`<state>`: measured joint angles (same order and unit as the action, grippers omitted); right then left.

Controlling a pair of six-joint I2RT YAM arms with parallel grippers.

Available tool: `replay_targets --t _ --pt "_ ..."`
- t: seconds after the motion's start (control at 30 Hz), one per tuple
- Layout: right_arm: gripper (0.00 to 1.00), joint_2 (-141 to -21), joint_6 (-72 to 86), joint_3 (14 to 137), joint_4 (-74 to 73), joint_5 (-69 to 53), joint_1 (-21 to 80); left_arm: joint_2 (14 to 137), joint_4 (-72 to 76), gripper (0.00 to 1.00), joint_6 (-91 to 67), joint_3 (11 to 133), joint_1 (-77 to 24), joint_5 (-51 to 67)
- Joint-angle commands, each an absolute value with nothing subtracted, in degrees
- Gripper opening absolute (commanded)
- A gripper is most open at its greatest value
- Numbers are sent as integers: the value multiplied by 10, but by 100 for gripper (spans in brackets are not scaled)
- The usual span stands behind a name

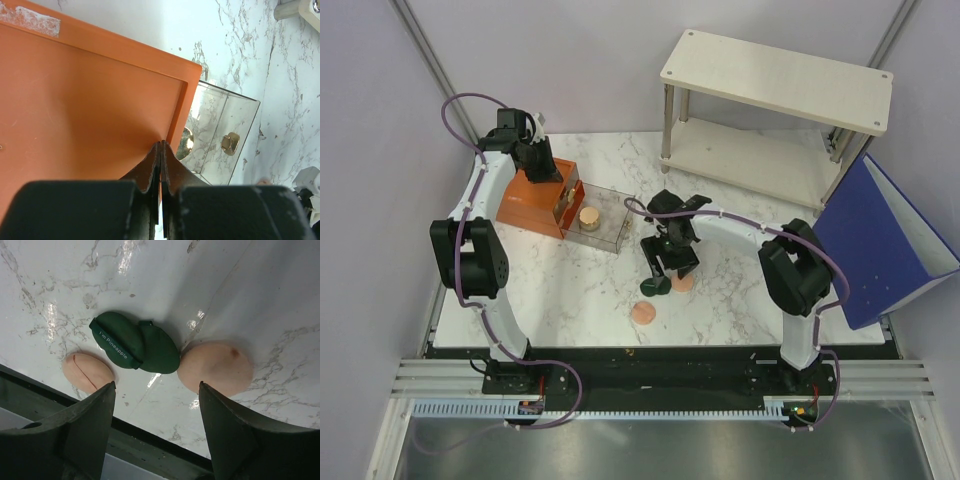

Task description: Organize the makeup

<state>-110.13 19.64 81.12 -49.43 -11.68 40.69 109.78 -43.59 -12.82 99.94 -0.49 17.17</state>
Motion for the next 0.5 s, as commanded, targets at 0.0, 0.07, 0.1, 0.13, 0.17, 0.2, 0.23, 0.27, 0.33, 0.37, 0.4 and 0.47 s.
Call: replay_targets --t 0.0,0.07,0.1,0.13,0.17,0.2,0.23,0.27,0.33,0.37,0.4,0.47 --pt "74 -1120 188 831 -479 -112 409 1124 -510 3 -121 969 -25 218" --pt "74 -1131 187 842 -480 -117 412 1124 -510 3 -121 969 -25 218" --pt "74 -1142 185 845 -479 -118 413 1122 -510 3 -121 969 -25 219" --pt "74 -1148 185 849 -479 -119 415 1122 -510 3 -121 970 -25 220" --pt "73 -1153 185 855 -479 -120 417 1122 -509 3 -122 970 -24 221" --pt "73 -1165 184 859 -479 -120 417 1122 -509 3 -122 969 -25 220" --pt "72 -1171 182 863 -480 -120 420 1121 -509 3 -123 969 -25 221" --pt "67 -1176 181 871 -481 -117 424 1121 -509 3 -123 969 -25 221" --pt "42 -1193 179 879 -486 -115 425 1120 -508 3 -124 965 -25 221" --pt "32 -1200 181 888 -491 -113 426 1119 -507 3 -125 962 -25 221" --pt "23 -1211 180 892 -503 -109 426 1118 -505 3 -126 961 -25 222" --pt "3 -1216 178 904 -515 -92 429 1117 -504 3 -127 956 -25 224"
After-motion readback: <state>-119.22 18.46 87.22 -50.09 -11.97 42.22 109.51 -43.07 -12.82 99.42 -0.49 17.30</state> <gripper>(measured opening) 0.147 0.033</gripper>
